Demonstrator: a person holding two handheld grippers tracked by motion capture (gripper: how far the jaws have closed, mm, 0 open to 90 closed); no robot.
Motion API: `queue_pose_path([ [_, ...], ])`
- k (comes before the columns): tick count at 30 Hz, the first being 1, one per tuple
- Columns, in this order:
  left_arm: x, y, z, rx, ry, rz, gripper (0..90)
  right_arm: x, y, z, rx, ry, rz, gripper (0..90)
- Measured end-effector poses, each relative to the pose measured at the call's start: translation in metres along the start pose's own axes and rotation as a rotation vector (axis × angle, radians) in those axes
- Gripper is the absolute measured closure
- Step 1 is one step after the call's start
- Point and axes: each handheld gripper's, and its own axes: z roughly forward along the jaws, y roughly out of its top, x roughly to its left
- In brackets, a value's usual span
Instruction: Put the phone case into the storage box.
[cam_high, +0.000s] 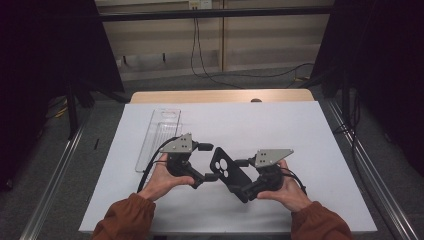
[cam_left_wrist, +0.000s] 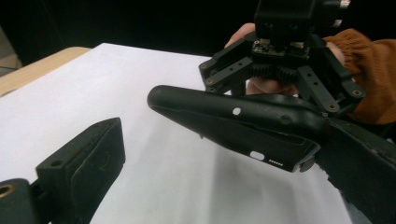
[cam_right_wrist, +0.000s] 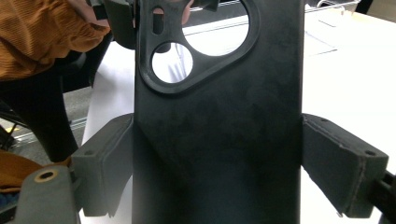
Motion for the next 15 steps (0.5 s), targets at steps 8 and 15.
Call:
queue_pose_path([
  [8, -0.0014, 0.0011, 0.0003, 0.016, -0.062, 0.03, 3.1, 0.0022, 0.0005, 0.0013, 0.022, 0.039, -0.007, 14.2],
  [15, -0.0018, 0.0009, 0.001, 0.039, -0.102, 0.033, 4.3, 0.0037, 0.0007, 0.002, 0.043, 0.061, -0.013, 14.2],
])
